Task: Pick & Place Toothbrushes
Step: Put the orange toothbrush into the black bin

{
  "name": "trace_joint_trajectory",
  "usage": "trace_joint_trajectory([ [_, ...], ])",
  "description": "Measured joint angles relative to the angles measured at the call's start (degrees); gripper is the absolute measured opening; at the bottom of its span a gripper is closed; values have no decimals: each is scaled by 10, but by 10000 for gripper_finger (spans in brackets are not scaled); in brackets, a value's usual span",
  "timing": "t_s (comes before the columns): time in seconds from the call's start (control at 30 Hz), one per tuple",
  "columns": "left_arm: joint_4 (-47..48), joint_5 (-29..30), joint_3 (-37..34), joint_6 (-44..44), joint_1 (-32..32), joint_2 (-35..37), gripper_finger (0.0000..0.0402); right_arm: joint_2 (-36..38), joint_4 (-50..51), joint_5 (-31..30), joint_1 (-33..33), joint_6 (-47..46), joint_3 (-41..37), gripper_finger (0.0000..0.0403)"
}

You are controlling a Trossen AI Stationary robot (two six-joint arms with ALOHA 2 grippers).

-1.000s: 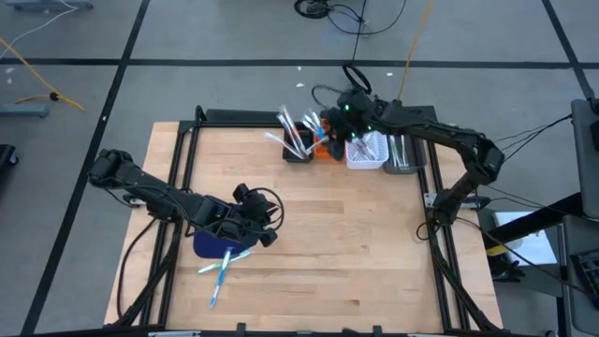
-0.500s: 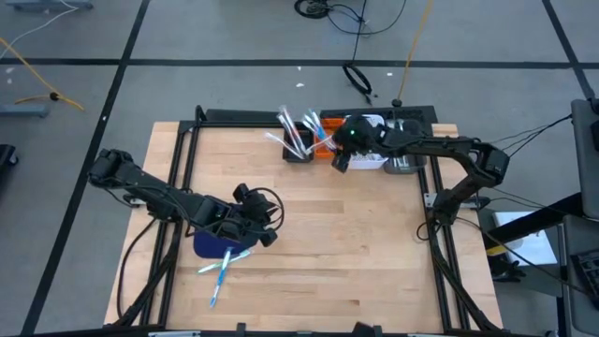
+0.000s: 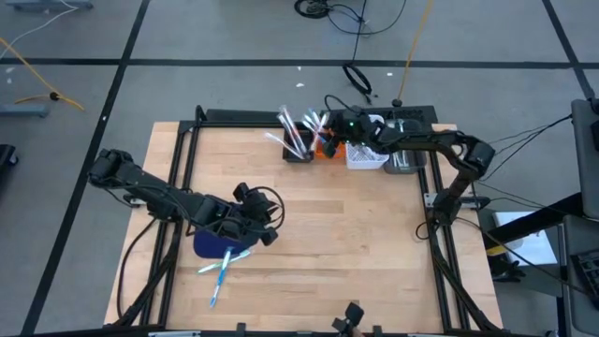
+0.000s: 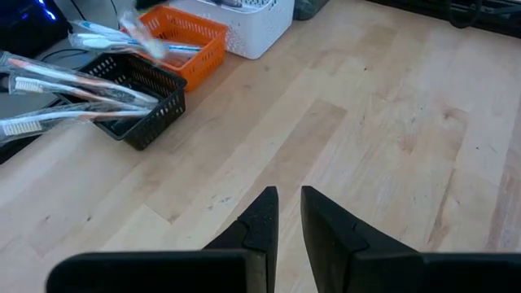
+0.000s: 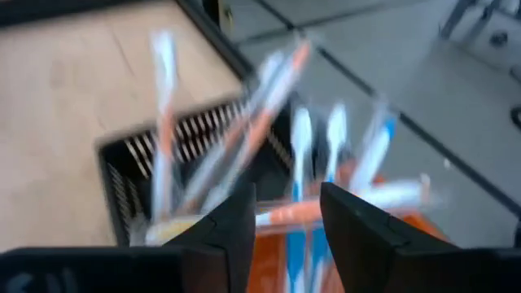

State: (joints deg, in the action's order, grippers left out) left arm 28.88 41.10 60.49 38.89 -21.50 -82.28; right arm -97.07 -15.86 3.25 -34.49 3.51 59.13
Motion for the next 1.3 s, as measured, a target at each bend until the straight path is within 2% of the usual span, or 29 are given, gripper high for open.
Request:
trace_joint_trajectory([
  [0.1, 0, 0, 0, -5, -1, 0, 58, -1, 17, -1, 1, 1, -1, 126],
  [0.27, -2, 0, -4, -9, 0, 0, 58, 50, 59, -2, 10, 34, 1, 119],
  [0.47, -17, 0, -16, -8, 7, 0, 58, 63, 138, -3, -24, -72, 0, 116],
  [0.57, -21, 0, -18, -8, 12, 0, 58, 42, 137, 8, -32, -104, 1, 120],
  [0.87, -24, 0, -18, -7, 12, 0, 58, -19, 99, 101, -75, -208, 17, 134],
  [1.3, -20, -1, -18, -11, 12, 0, 58, -56, 92, 108, -86, -223, 33, 136],
])
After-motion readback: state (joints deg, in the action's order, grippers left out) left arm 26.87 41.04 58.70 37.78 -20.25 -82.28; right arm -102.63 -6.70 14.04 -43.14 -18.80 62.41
